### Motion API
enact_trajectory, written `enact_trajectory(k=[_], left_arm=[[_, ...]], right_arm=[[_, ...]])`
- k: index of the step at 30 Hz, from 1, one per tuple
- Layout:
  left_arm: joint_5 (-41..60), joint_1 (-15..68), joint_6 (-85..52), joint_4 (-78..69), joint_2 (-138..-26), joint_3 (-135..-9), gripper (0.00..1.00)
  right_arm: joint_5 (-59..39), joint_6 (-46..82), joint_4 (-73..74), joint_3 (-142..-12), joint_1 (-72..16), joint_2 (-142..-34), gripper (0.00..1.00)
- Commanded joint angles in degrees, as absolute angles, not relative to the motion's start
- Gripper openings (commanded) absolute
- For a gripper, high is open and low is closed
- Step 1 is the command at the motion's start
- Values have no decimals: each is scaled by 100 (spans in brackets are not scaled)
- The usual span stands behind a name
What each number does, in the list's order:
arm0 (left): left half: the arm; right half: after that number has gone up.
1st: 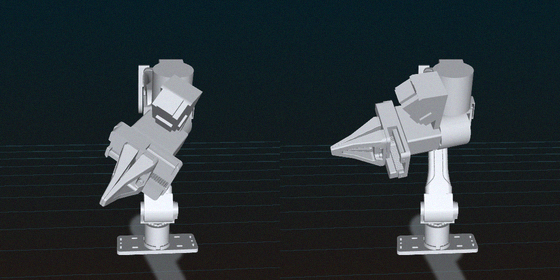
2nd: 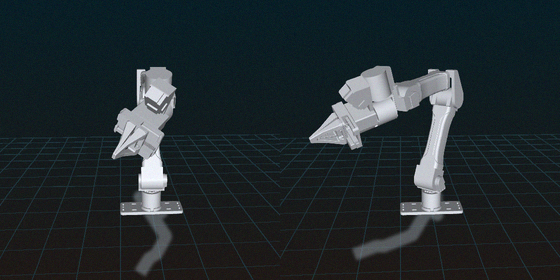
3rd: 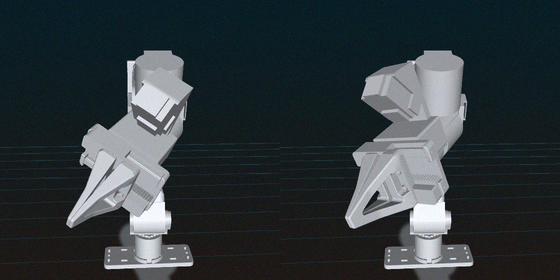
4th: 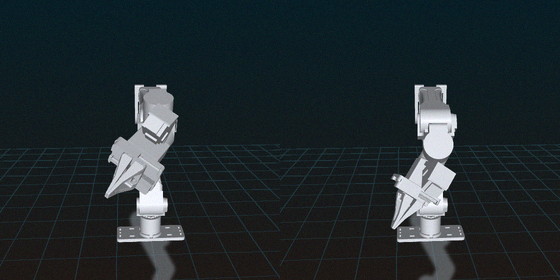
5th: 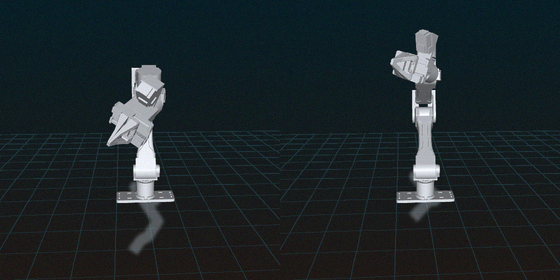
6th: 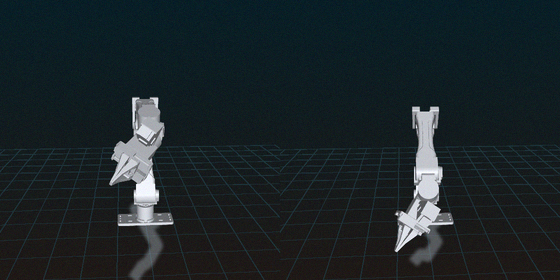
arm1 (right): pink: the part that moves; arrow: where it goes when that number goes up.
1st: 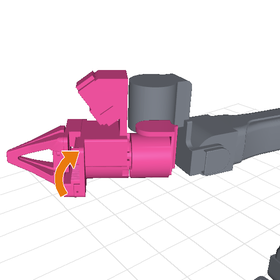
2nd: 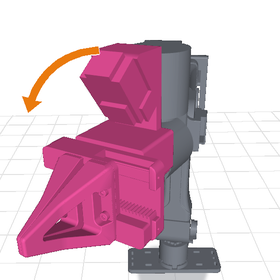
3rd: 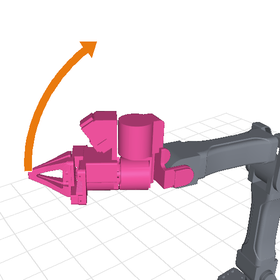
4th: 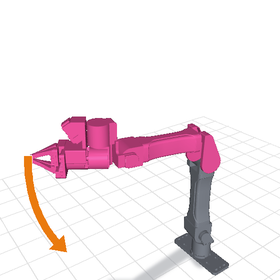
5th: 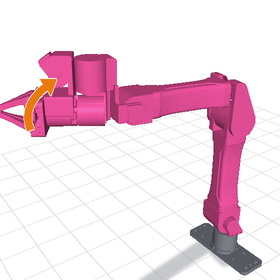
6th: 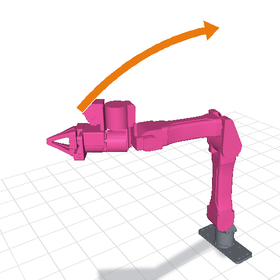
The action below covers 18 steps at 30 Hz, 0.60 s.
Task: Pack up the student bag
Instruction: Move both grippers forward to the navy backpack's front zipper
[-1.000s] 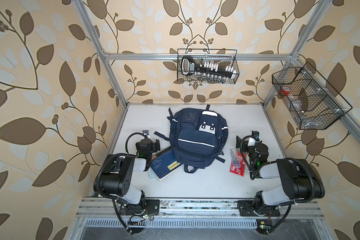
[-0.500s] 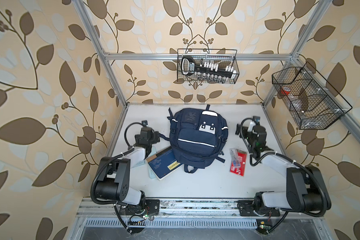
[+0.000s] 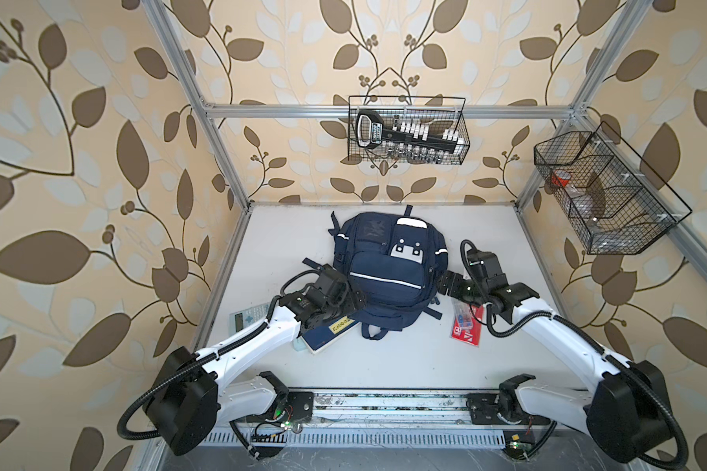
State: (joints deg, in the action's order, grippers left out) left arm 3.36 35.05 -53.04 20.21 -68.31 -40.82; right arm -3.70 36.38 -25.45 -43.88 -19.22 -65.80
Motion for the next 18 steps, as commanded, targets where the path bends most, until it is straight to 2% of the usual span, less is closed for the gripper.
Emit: enact_trajectory(k=[1,8,14,18], left_arm=[[776,3496,-5827,1664,-7100,-4466,99],[685,3453,-5732,2267,-8062,-5493,93],[901,3289,-5936,2191,-9008,-5874,69],[1062,3095,-6013,2651,-9648,-6225,52]], right_arm=[[-558,3452,-3553,-4692,-1942,-6479,87],[-694,3111,-3621,-5718,-1855,-8002,74],[-810,3012,-3256,-6455,-1199,-9362,62],[-898,2981,-3103,-6771,-1041,-10030,59]])
